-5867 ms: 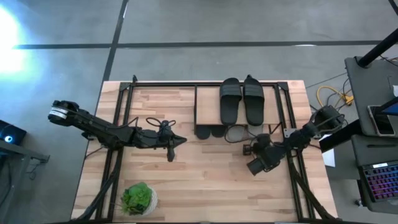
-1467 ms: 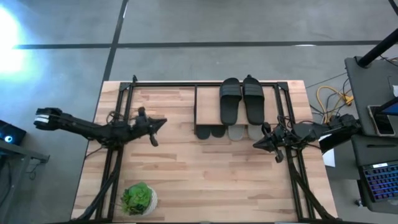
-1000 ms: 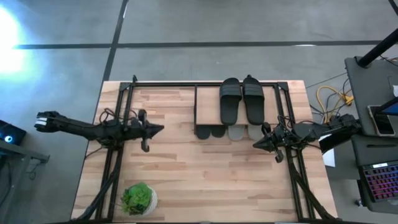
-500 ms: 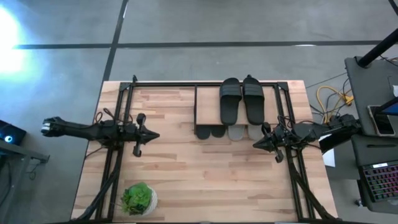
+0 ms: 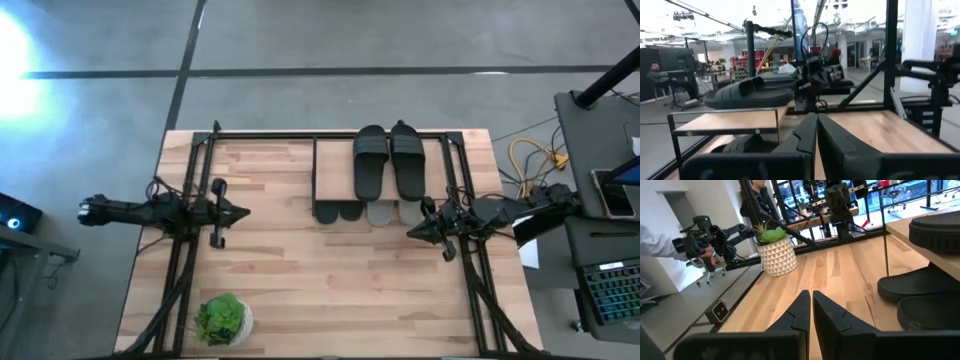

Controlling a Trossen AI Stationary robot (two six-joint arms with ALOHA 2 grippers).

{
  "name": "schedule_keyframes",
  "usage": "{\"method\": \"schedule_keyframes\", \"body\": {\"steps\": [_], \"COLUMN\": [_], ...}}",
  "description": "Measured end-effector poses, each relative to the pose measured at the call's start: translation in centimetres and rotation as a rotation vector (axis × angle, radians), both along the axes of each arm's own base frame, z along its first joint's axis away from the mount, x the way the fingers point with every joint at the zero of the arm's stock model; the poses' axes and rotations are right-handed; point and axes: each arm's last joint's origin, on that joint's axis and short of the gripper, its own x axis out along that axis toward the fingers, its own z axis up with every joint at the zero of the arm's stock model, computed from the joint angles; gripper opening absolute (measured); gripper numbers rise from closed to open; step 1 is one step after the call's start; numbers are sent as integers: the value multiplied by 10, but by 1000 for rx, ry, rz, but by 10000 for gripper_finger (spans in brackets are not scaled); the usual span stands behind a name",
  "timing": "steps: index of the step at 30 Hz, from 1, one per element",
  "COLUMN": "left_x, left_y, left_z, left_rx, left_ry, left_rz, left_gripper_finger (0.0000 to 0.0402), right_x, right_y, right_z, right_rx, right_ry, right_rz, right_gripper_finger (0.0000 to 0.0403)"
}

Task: Pick and place slides into the shelf
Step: Return to Home Position

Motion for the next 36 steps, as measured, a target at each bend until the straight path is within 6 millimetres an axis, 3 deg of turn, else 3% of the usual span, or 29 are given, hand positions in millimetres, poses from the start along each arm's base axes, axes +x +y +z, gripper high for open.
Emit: {"method": "schedule_keyframes", "body": {"steps": [6,11,36], "left_x": [-2,1,10], "left_y": [2,4,3], "left_z": [1,-7,-18], "left_rx": [-12,-4,22], "left_ry": [-14,73,197], "left_rz": [67,160,165], "left_gripper_finger": [0,0,0], "right_x": [0,0,0], "right_y": [0,0,0], "right_z": [0,0,0], "right_rx": [0,0,0], "right_ry": [1,1,-1], "right_rz": [0,0,0], "right_gripper_finger": [13,13,13]}}
